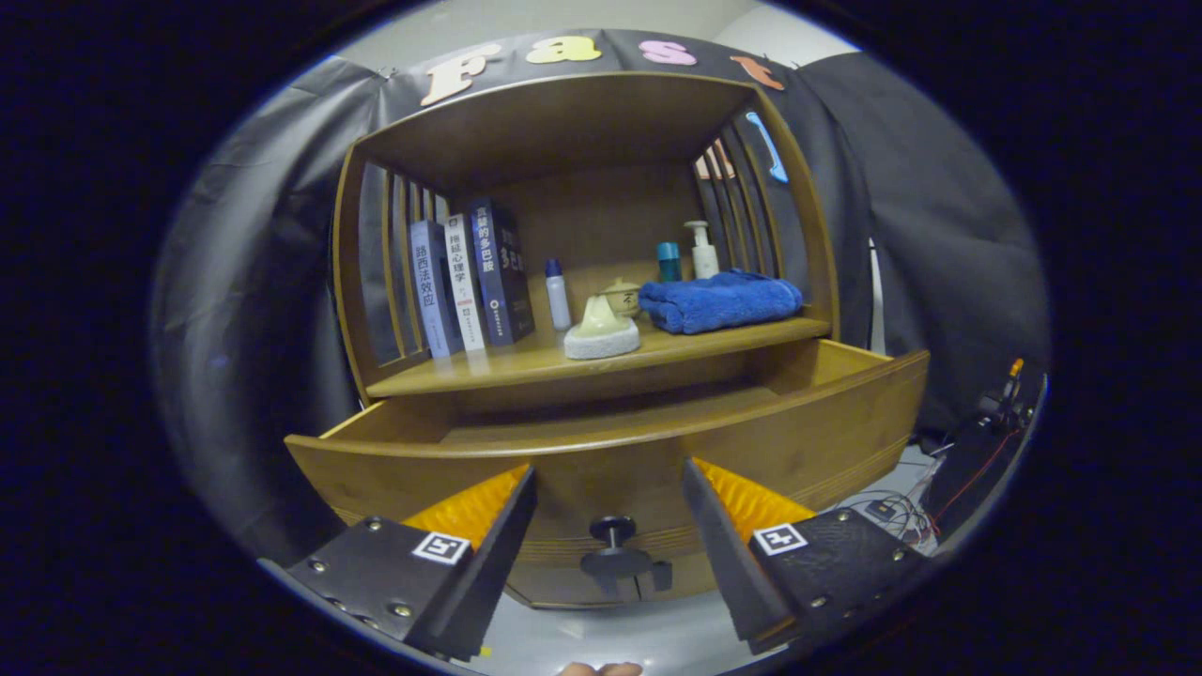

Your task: Pull open the drawer, take out the items inside it, and place them on the countertop above the cabinet.

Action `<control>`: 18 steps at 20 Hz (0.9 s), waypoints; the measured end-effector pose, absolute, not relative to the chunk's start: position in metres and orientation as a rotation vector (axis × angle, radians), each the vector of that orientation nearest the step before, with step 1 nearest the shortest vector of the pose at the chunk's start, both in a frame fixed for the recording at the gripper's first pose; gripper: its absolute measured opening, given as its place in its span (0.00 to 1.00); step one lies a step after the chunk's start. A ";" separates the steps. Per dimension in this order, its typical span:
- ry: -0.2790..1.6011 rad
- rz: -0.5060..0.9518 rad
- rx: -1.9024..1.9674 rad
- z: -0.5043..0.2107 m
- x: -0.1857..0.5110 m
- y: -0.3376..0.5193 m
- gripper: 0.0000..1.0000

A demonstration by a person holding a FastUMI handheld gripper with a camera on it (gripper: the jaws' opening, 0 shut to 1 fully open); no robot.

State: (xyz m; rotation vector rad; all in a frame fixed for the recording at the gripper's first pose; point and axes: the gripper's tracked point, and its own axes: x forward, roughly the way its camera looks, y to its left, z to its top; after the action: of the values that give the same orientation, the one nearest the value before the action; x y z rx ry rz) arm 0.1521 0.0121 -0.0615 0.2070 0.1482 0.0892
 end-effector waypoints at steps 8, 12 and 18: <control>0.149 0.116 0.263 -0.061 0.219 0.017 0.95; 0.148 0.116 0.265 -0.059 0.233 0.019 0.95; 0.149 0.115 0.271 -0.058 0.246 0.021 0.95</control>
State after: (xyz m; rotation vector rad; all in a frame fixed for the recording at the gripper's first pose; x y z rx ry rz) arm 0.2464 0.0207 -0.0580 0.2712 0.1490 0.1150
